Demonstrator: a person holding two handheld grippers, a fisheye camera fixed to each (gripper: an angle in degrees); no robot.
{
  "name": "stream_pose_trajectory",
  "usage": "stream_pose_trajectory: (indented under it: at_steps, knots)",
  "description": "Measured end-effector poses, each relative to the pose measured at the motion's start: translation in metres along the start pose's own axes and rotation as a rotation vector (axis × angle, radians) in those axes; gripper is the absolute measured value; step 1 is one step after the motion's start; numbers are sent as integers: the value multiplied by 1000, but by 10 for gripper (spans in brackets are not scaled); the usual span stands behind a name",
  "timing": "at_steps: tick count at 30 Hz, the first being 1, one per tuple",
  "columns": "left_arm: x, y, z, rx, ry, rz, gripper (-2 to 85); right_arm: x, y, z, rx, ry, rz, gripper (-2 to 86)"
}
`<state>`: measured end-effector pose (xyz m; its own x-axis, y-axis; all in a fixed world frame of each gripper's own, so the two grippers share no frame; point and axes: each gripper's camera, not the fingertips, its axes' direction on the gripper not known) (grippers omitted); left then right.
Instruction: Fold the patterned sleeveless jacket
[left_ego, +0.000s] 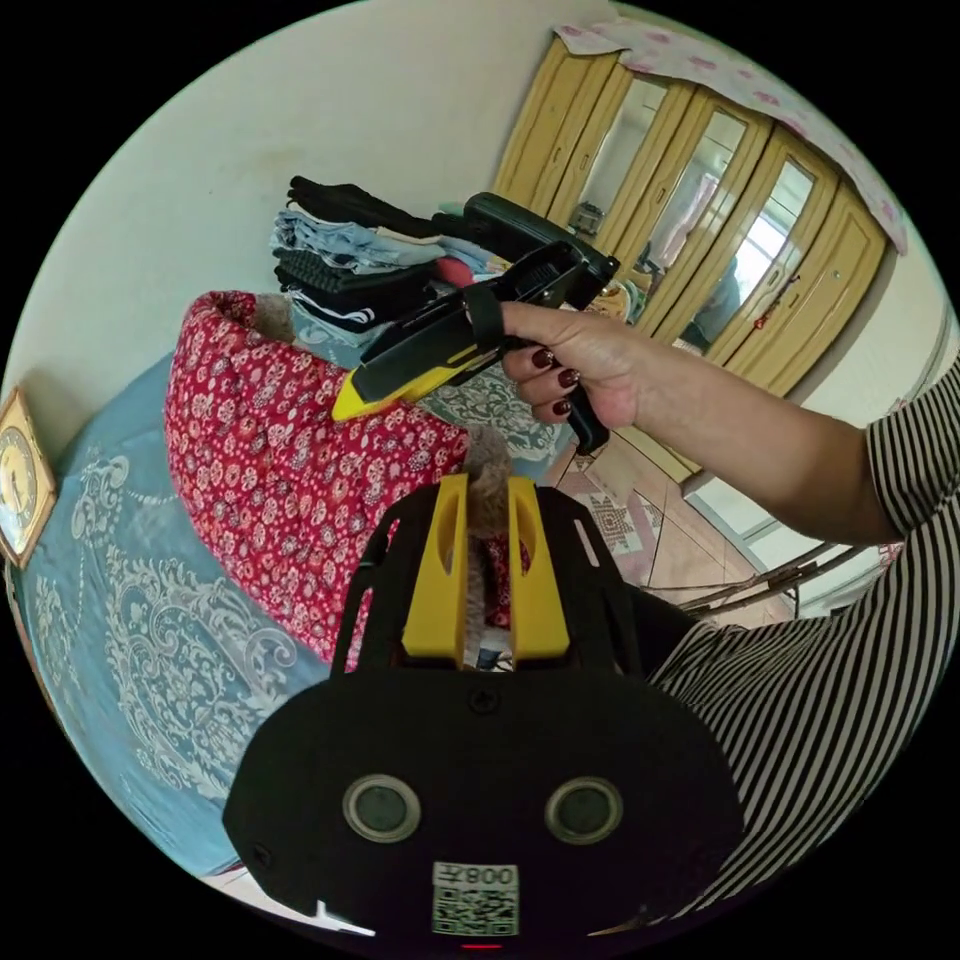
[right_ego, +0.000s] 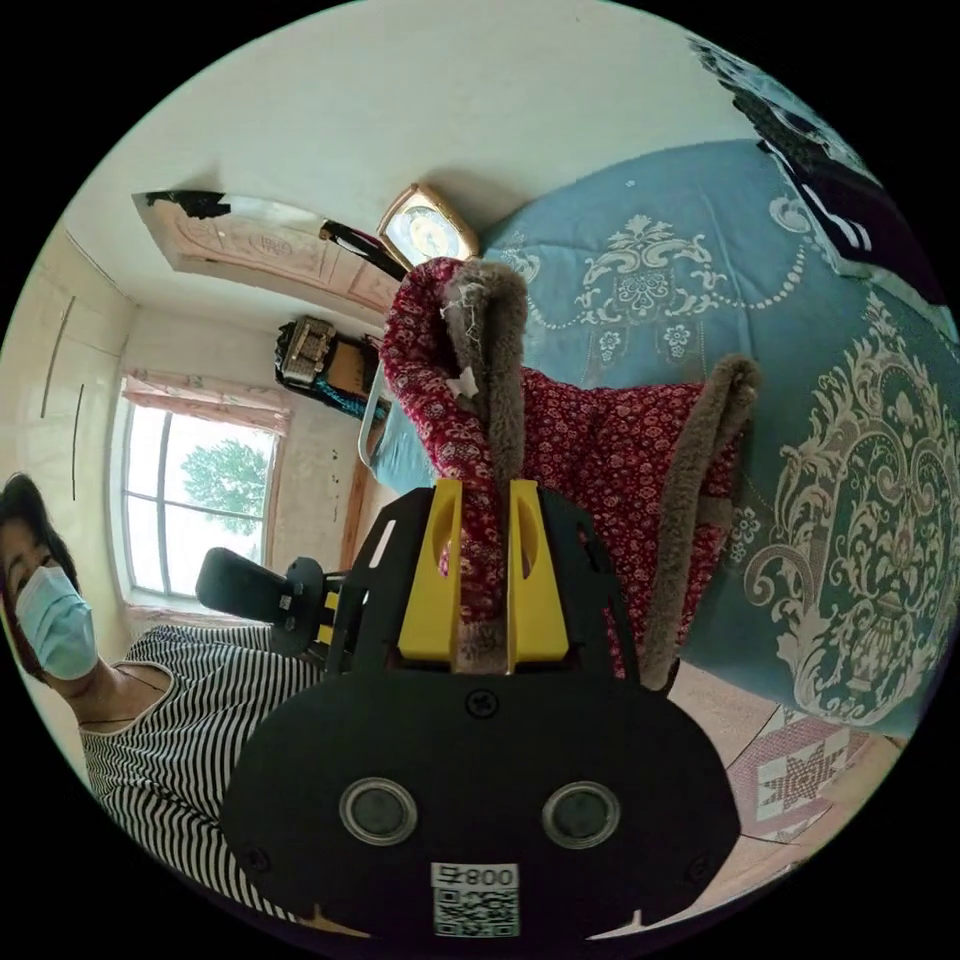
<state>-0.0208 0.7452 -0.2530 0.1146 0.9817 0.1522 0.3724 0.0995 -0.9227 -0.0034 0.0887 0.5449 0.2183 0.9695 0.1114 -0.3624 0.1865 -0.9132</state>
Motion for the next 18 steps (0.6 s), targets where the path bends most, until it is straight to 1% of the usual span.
stream_pose_trajectory:
  at_steps: [4,6,8,10,11,12,13,15,18]
  knots:
    - [-1,-36,51,-74,61,-9,54,81,33,-37,33,-64,91,72]
    - [-4,-56,84,-126,145,-11,52,116,45,-49,43,-100,142,71]
    - [-9,-68,101,-140,189,-22,42,146,57,-57,50,-134,180,69]
    - [-13,-77,105,-122,249,-28,26,177,70,-66,62,-193,209,68]
    - [-18,-82,98,-60,273,-31,17,182,72,-68,66,-197,215,68]
    - [-27,-86,89,12,264,-51,13,193,77,-72,67,-197,223,68]
    - [-33,-89,84,44,249,-68,10,203,81,-74,68,-216,226,68]
    - [-67,-102,78,117,156,-154,6,215,87,-77,68,-259,229,68]
    - [-114,-122,97,77,51,-252,3,224,92,-82,70,-288,231,69]
